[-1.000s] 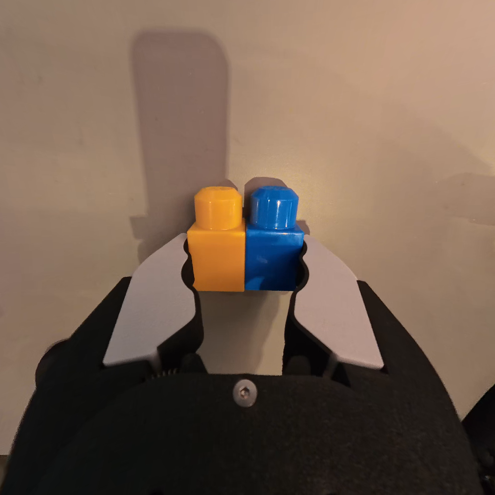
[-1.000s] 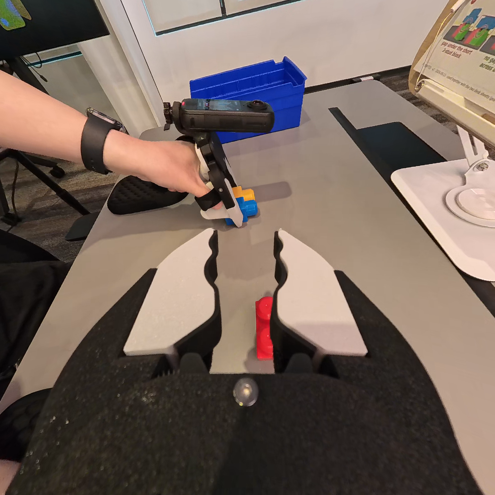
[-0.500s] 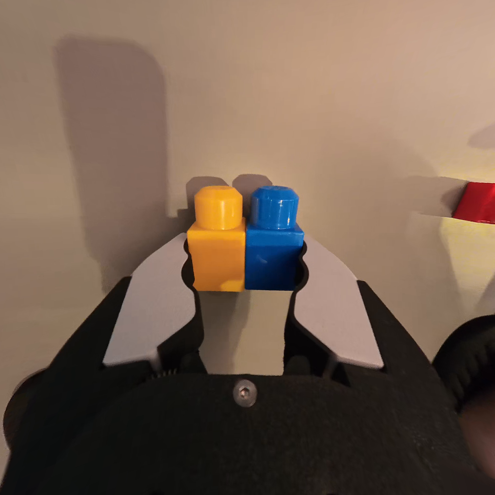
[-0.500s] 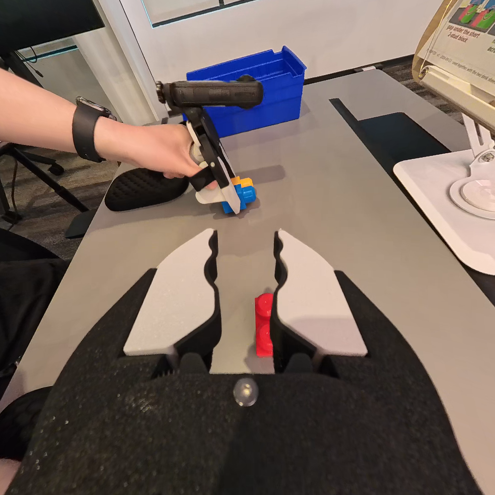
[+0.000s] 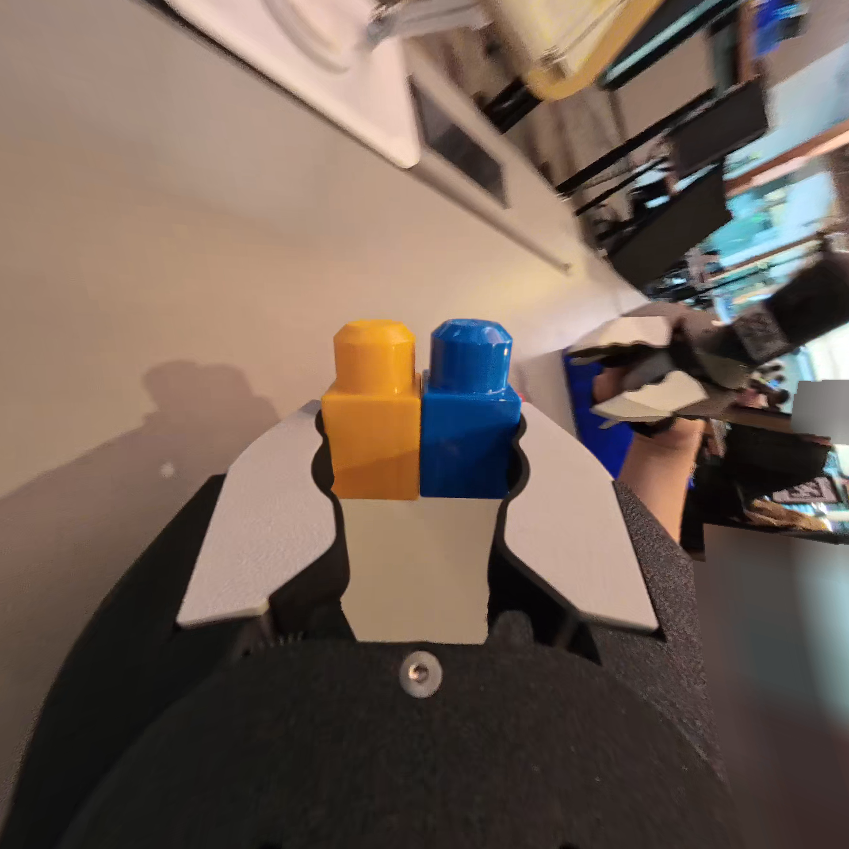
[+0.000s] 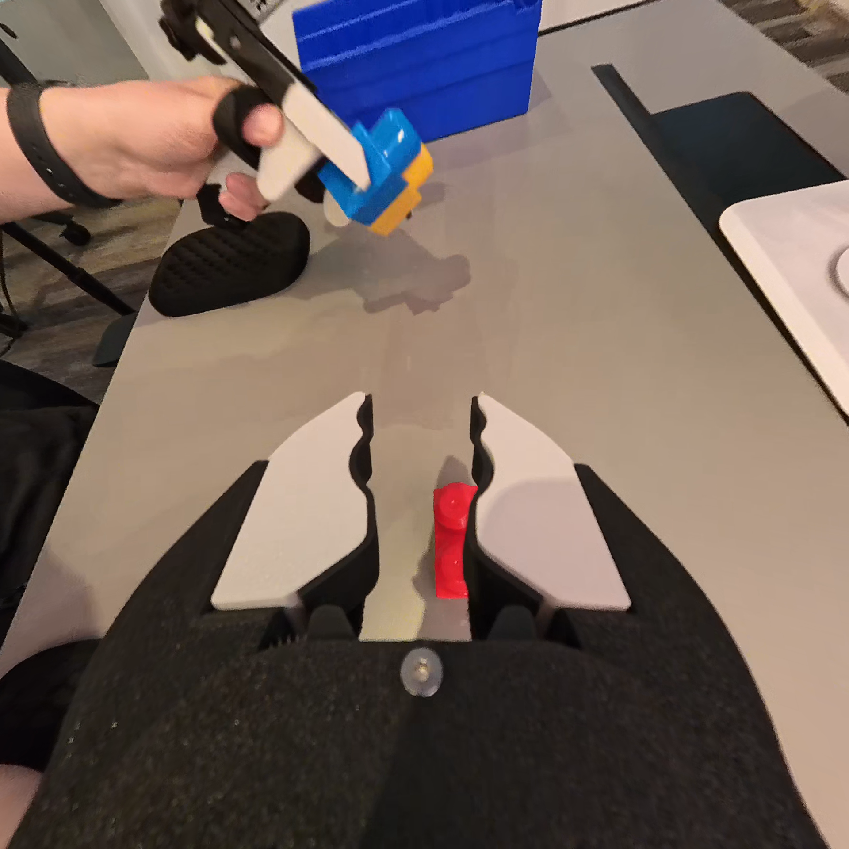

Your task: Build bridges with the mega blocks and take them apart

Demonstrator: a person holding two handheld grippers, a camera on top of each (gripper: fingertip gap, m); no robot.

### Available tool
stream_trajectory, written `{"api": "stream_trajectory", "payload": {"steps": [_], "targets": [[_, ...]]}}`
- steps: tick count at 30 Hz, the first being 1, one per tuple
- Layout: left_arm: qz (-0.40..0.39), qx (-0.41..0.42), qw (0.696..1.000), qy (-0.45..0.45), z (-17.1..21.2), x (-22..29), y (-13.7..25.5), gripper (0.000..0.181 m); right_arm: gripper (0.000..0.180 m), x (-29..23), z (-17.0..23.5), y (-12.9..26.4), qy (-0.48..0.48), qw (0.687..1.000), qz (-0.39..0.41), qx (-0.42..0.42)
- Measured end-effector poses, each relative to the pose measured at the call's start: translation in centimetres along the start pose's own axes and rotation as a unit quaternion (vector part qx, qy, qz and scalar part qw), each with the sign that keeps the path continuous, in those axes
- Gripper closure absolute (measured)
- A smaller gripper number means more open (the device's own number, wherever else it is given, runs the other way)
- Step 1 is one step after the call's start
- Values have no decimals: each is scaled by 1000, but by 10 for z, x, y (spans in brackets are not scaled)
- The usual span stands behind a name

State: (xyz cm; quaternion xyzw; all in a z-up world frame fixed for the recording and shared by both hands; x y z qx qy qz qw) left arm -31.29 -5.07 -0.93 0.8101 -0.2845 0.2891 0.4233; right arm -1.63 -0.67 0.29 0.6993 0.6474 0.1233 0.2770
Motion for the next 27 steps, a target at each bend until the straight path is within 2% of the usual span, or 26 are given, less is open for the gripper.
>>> {"api": "stream_trajectory", "payload": {"steps": [3, 5, 8, 10, 13, 19, 27], "targets": [[38, 38, 996, -64, -3, 9, 3, 107, 140, 1, 2, -6, 0, 1000, 3, -20], [32, 54, 990, -126, -4, 14, 3, 107, 140, 2, 3, -10, -1, 999, 5, -33], [1, 83, 963, -258, -5, 23, -1, 107, 139, 5, 7, -16, -3, 999, 13, -49], [14, 112, 946, -304, -5, 30, -5, 107, 139, 6, 8, -17, -5, 998, 20, -56], [43, 152, 928, -336, -7, 37, -11, 107, 139, 6, 8, -16, 0, 997, 33, -64], [84, 206, 872, -436, -24, 54, -18, 107, 137, 4, 14, -2, 16, 993, 71, -94], [205, 215, 844, -447, -54, 69, -21, 107, 133, 0, 28, 27, -1, 988, 100, -115]]}}
Point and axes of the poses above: each gripper's, where its closed fingertips meet, y back along the fingers, z out of its underside, x = y × z across the jaws, the point moved 9 cm from there along y, back along the fingers, and after that the axes turned 5 degrees about -x, right-handed, at the moved point
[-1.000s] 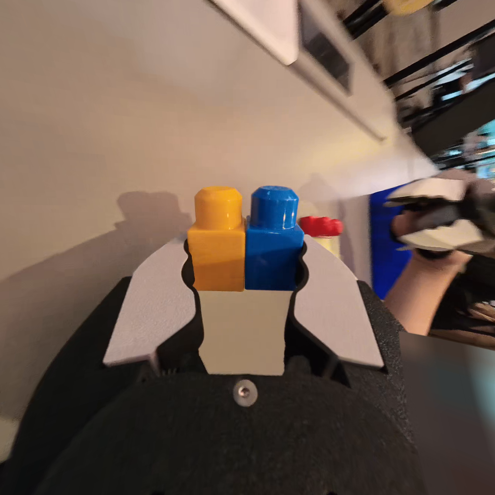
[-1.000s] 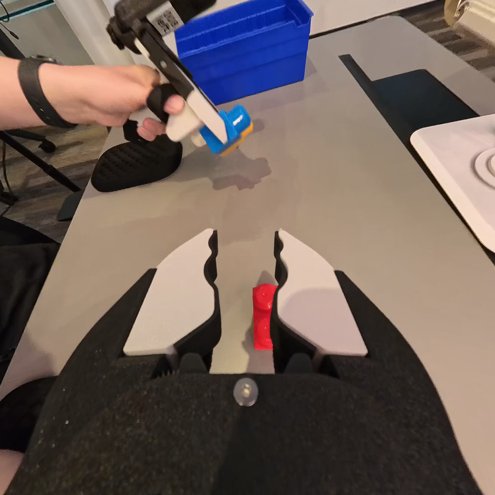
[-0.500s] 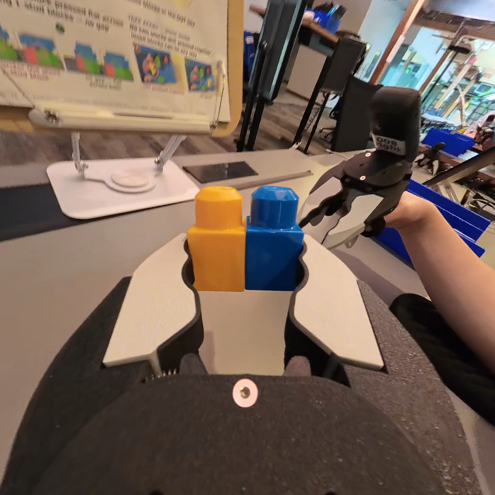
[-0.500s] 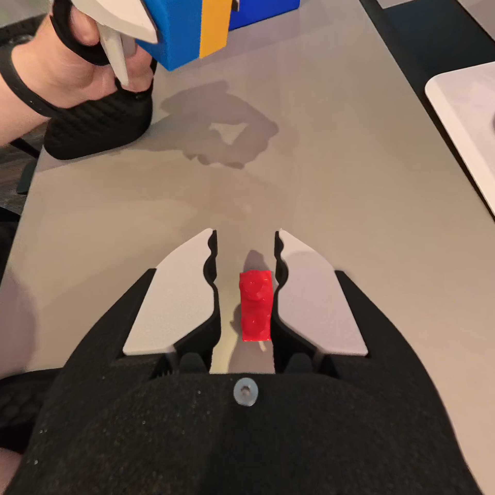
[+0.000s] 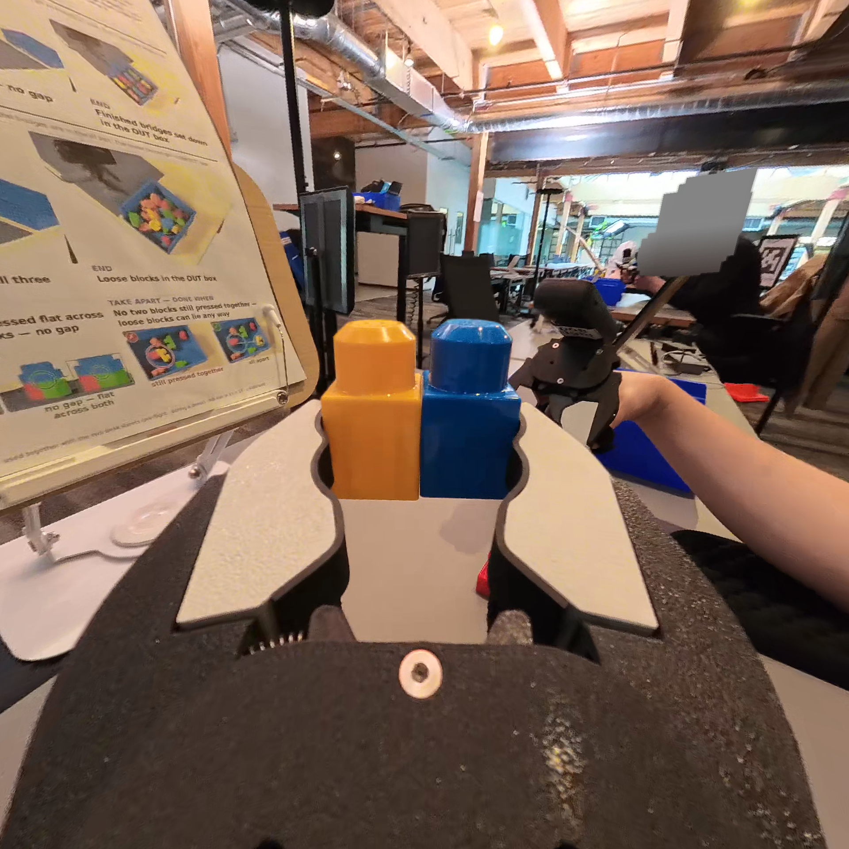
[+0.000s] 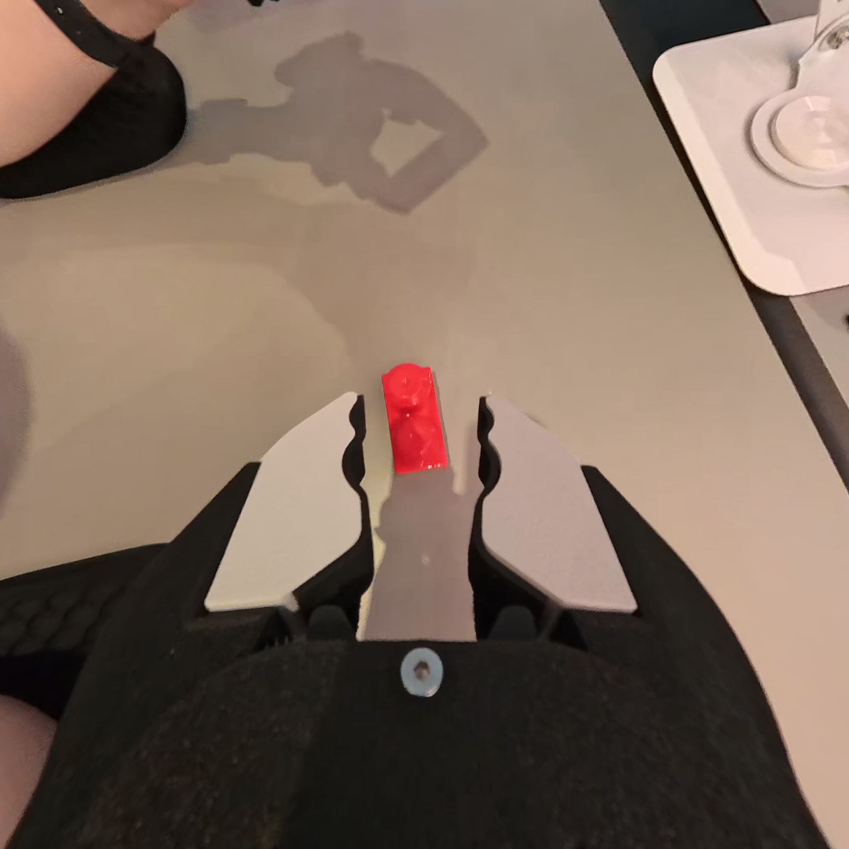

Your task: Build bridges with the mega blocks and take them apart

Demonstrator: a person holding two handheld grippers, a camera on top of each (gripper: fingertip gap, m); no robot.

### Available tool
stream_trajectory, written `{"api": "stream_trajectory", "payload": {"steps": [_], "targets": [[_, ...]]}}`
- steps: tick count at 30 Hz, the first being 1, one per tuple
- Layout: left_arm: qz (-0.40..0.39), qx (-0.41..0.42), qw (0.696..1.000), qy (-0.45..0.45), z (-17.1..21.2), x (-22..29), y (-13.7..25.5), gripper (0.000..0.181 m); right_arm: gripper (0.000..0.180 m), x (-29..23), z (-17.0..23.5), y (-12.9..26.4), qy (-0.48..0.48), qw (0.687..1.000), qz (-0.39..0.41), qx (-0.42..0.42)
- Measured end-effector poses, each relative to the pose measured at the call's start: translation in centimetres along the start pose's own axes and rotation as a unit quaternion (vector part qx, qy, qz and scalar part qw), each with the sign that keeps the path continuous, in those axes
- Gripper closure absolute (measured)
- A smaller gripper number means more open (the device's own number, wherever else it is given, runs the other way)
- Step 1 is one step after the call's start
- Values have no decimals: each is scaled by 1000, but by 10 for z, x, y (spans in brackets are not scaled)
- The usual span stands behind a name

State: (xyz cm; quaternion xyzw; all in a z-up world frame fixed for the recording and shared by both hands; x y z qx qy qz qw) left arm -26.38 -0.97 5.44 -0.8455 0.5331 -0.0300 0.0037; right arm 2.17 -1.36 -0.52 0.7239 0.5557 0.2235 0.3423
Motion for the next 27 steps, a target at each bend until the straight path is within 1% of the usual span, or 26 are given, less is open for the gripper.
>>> {"api": "stream_trajectory", "payload": {"steps": [2, 4, 7, 10, 14, 18, 22, 27], "targets": [[13, 13, 1000, 9, 5, -3, 3, 107, 131, -1, 6, 1, 0, 1000, 4, -16], [21, 3, 1000, 17, 13, -7, 4, 107, 131, -3, 9, -1, 8, 999, 4, -34], [23, -1, 1000, 20, 19, -12, 6, 107, 134, -8, 4, -11, 40, 998, 7, -54], [39, 3, 998, 39, 22, -13, 6, 107, 134, -14, -5, -23, 78, 990, 30, -110], [46, -9, 999, 27, 23, -12, 6, 107, 135, -22, -14, -42, 120, 976, 56, -174], [75, 1, 997, 34, 20, -10, 7, 107, 135, -18, -4, -61, 118, 962, 58, -241], [89, 10, 996, 26, 18, -7, 9, 107, 140, -15, 2, -70, 106, 963, 38, -245], [93, 17, 995, 10, 14, -3, 10, 107, 144, -11, 7, -76, 89, 959, 38, -266]]}}
Point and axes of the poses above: each gripper's, where its closed fingertips meet, y back along the fingers, z out of its underside, x = y × z across the jaws, the point moved 9 cm from there along y, back along the fingers, and after that the axes turned 5 degrees about -x, right-handed, at the moved point
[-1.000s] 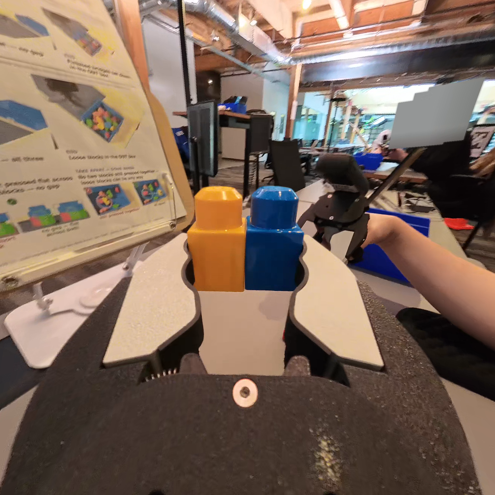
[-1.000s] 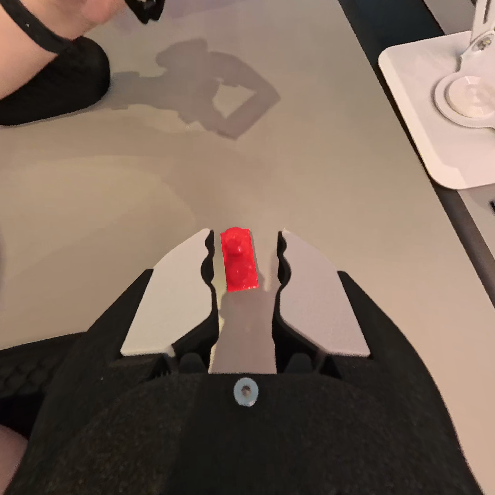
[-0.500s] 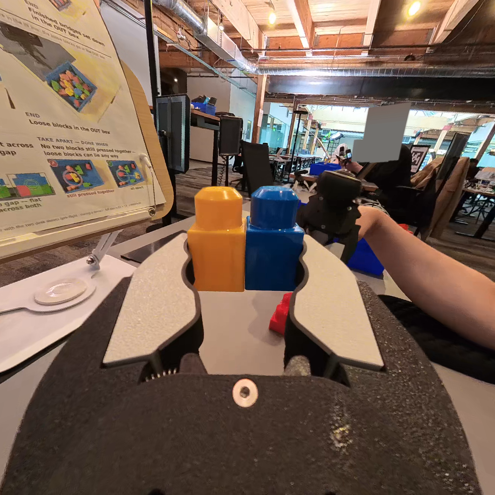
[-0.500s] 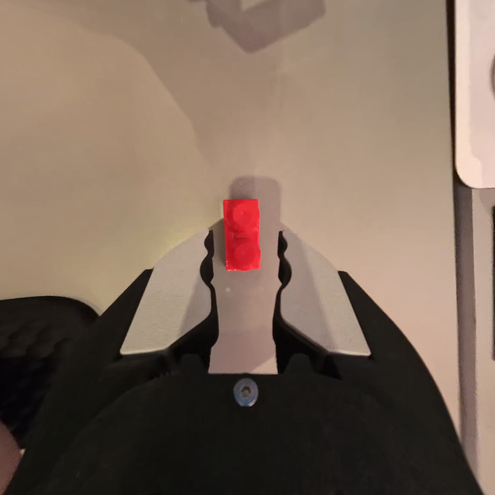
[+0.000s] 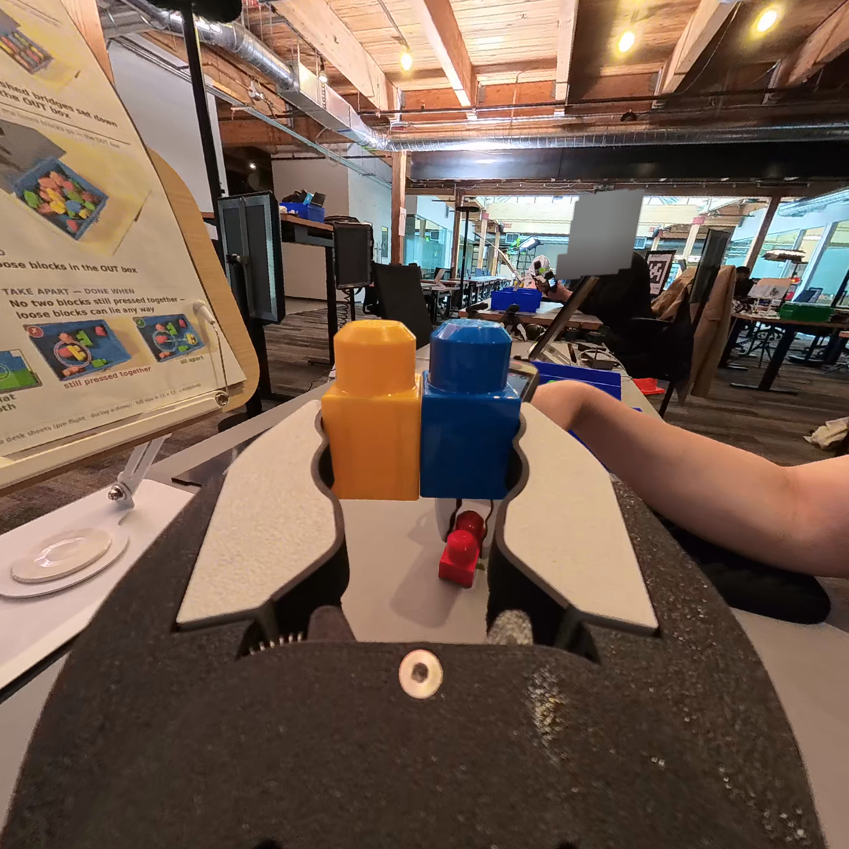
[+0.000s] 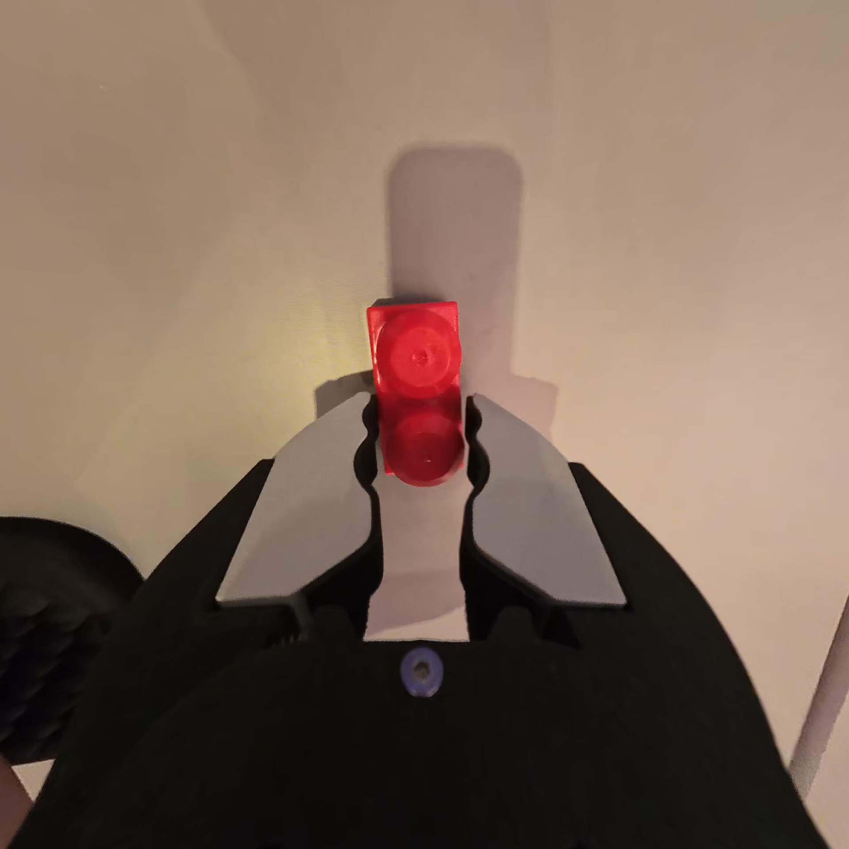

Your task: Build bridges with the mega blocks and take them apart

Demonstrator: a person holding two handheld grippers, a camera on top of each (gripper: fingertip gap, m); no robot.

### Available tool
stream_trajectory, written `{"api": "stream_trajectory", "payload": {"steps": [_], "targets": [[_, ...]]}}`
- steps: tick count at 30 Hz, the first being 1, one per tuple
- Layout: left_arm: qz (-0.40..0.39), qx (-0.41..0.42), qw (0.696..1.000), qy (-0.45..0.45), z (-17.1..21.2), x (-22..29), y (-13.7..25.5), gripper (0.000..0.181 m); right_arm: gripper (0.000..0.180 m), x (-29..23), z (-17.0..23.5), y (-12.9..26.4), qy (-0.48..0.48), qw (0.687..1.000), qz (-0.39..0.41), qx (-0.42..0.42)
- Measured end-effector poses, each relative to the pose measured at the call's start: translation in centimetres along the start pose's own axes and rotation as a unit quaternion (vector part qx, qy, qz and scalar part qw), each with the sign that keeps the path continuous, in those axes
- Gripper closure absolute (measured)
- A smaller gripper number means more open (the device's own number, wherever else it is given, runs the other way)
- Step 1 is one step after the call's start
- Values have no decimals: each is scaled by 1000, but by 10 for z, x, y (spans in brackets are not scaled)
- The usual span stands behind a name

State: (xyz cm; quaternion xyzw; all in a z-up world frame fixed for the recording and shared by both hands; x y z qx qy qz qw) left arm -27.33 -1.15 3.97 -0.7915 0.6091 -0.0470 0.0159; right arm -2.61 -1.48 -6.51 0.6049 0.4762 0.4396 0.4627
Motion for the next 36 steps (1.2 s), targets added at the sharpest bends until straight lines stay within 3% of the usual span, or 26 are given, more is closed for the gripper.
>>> {"api": "stream_trajectory", "payload": {"steps": [17, 24, 27, 31, 33, 36], "targets": [[-15, -32, 999, -10, 6, 0, -7, 107, 145, 3, -2, -2, -14, 1000, -8, 0], [-97, -111, 987, -57, 16, -7, -7, 107, 146, 13, -6, 35, -59, 991, 27, 121], [-132, -148, 977, -80, 24, -9, -12, 107, 146, 25, -1, 66, -154, 960, 18, 232], [-188, -192, 955, -123, 32, -7, -21, 107, 146, 26, -11, 108, -250, 882, -90, 389], [-206, -202, 947, -139, 32, -4, -26, 107, 146, 22, -22, 120, -274, 855, -119, 423], [-218, -217, 937, -163, 32, 3, -32, 107, 146, 16, -40, 122, -295, 847, -131, 423]]}}
Point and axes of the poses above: each gripper's, where its closed fingertips meet, y back along the fingers, z out of its underside, x = y × z across the jaws, the point moved 9 cm from there along y, back along the fingers, and after that the axes turned 5 degrees about -x, right-handed, at the moved point
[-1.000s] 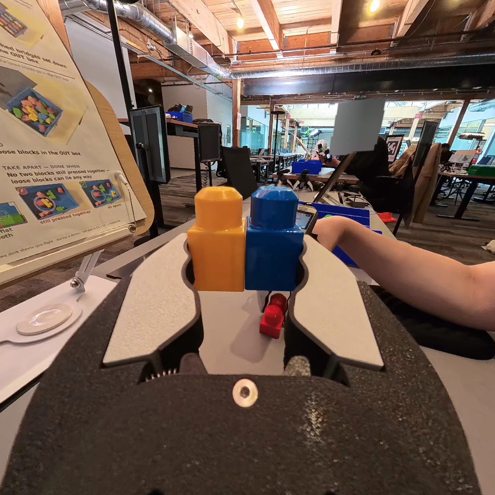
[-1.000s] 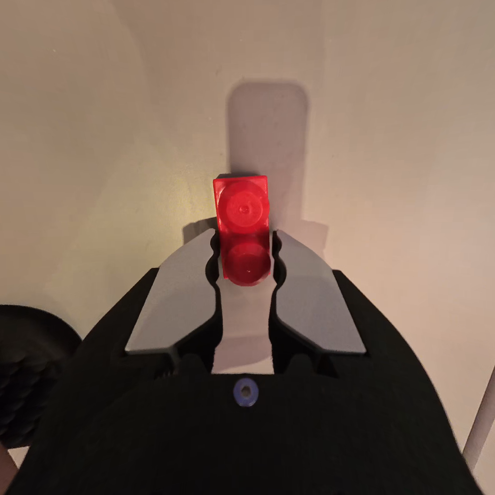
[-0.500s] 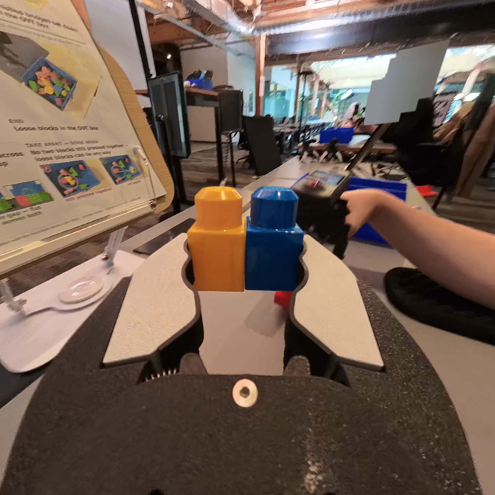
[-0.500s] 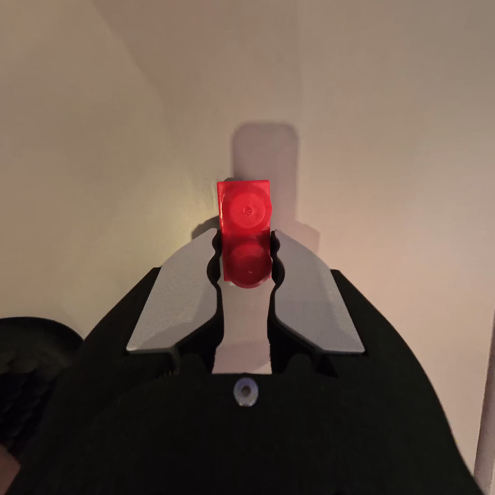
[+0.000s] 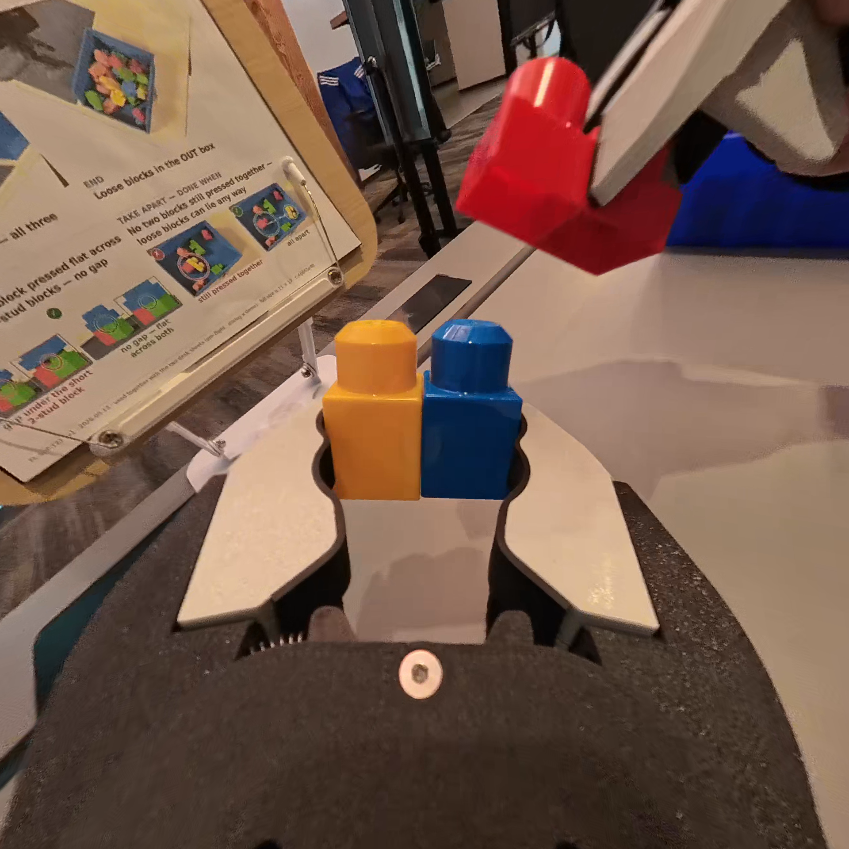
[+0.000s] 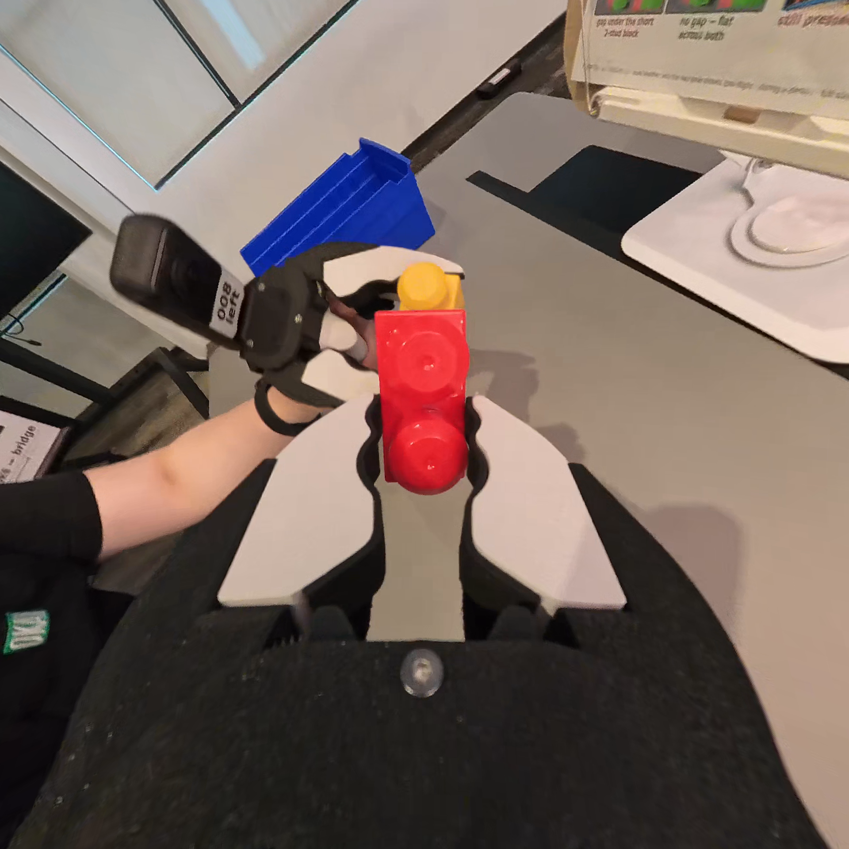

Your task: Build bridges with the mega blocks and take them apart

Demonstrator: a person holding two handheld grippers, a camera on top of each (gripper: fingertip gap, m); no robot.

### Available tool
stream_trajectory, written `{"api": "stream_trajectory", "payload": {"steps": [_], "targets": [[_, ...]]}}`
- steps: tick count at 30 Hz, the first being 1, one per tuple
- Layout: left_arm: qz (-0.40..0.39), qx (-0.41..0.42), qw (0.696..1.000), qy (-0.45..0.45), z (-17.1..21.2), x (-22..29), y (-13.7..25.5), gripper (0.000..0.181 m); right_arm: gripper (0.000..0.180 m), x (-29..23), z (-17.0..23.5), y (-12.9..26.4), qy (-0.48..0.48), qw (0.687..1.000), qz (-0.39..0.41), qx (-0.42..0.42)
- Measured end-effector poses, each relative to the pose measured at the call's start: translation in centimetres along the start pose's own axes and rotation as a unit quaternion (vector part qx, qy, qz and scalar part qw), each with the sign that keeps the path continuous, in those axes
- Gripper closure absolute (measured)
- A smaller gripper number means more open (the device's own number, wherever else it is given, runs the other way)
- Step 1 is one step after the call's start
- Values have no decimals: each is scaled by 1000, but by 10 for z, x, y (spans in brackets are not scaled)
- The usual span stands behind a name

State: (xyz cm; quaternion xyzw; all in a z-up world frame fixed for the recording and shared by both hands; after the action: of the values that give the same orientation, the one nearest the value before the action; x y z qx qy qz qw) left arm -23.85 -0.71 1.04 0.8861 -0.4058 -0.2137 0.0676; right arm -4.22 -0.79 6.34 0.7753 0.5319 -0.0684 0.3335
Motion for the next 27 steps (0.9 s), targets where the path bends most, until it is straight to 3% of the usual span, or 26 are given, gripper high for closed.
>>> {"api": "stream_trajectory", "payload": {"steps": [11, 20, 27], "targets": [[-1, -40, 993, -108, -8, 33, -11, 107, 146, 3, 3, -24, -78, 997, 13, -25], [9, -56, 992, -112, -6, 35, -13, 107, 146, 1, 9, -35, -58, 995, 42, -73], [13, -65, 991, -116, -8, 36, -13, 107, 145, 2, 7, -32, -44, 996, 49, -61]]}}
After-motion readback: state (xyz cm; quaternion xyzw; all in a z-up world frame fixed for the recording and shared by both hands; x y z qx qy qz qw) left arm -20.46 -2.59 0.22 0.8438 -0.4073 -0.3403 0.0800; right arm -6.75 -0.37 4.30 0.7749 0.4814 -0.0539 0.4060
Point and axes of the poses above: each gripper's, where its closed fingertips meet, y back along the fingers, z out of its underside, x = y × z across the jaws, the point moved 9 cm from there along y, back along the fingers, and after that the axes turned 5 degrees about -x, right-handed, at the moved point
